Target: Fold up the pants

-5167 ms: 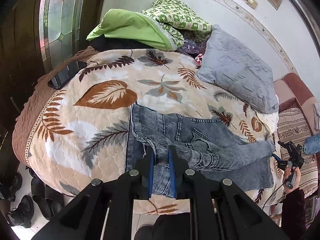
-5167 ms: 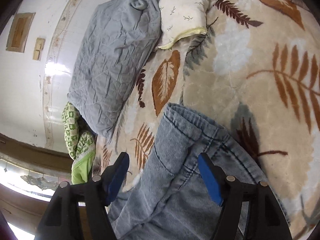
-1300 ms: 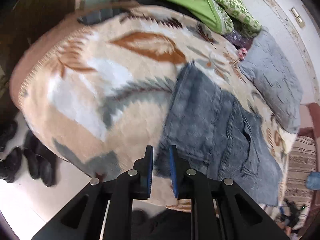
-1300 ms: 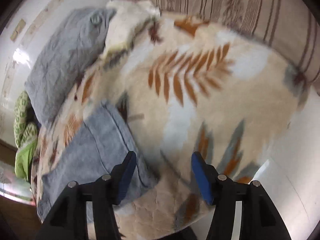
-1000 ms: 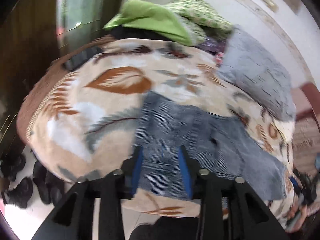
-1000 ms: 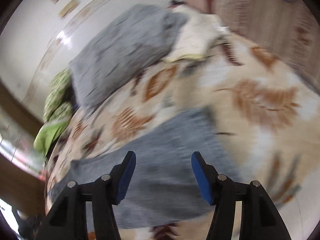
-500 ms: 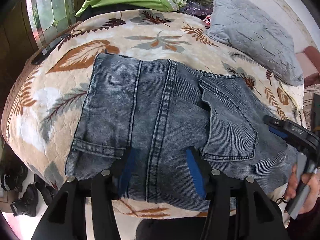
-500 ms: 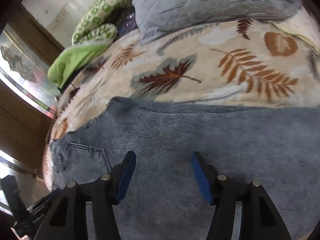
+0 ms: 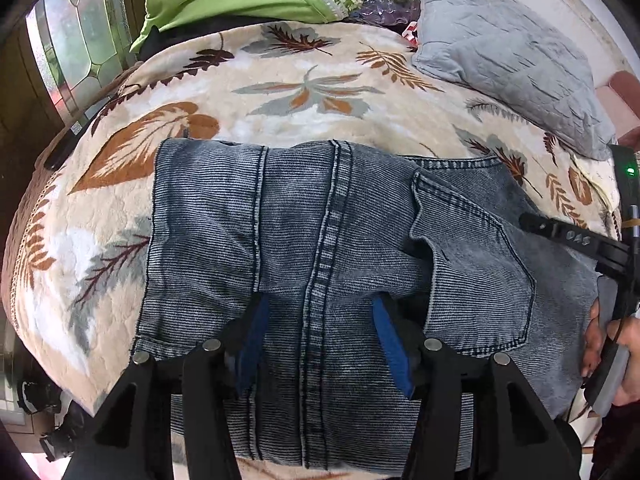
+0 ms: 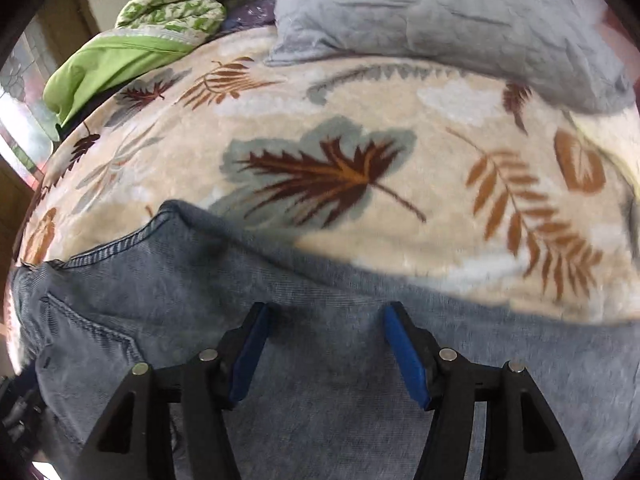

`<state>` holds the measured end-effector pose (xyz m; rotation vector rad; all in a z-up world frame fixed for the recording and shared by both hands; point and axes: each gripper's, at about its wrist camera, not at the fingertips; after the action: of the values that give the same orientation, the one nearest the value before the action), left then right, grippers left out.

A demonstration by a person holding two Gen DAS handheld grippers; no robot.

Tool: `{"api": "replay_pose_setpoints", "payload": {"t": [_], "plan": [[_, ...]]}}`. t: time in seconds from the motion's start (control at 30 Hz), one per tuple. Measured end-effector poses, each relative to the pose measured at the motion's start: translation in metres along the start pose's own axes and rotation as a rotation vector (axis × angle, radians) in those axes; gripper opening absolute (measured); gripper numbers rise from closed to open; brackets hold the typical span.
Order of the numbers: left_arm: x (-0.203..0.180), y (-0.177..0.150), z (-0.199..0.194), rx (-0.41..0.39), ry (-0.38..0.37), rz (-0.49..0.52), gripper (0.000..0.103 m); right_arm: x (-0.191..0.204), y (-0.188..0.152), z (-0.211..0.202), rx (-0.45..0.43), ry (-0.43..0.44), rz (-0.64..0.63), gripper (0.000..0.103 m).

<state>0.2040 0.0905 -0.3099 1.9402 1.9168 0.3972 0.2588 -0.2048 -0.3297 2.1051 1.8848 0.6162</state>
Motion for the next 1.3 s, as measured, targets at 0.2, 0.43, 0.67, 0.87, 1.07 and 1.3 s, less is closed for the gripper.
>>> {"api": "replay_pose_setpoints", "payload": {"t": [0.2,0.43,0.67,0.87,1.07,1.3], "plan": [[0.004,-0.021,-0.027,-0.01,-0.04,-0.013,0.056,-0.048,-0.01,-0.044,-0.089,0.131,0.163,0.063],[-0.016,-0.042,-0.037,-0.015,-0.036,0.061,0.058,-0.049,-0.005,-0.065,-0.078,0.334,0.15,0.063],[-0.011,-0.049,-0.021,0.019,-0.026,0.051,0.06,0.017,-0.004,-0.029,0.01,0.379,0.041,0.031],[-0.012,-0.049,-0.017,0.013,-0.024,0.075,0.062,0.038,0.002,0.009,0.056,0.267,0.037,0.017],[-0.017,-0.045,-0.012,0.022,-0.047,0.071,0.079,0.041,0.025,0.031,0.161,0.215,0.064,0.01],[-0.025,-0.056,-0.031,-0.002,0.003,0.117,0.08,0.028,0.018,0.011,0.075,0.275,0.103,0.01]]}}
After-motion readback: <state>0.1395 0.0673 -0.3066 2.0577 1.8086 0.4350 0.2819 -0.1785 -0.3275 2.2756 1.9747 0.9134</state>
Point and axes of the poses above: each gripper's, at about its wrist camera, not at the fingertips, and z roughly the way its jaws point, x to its left, y to its top, and after that the axes turned 3 degrees about y, right-handed
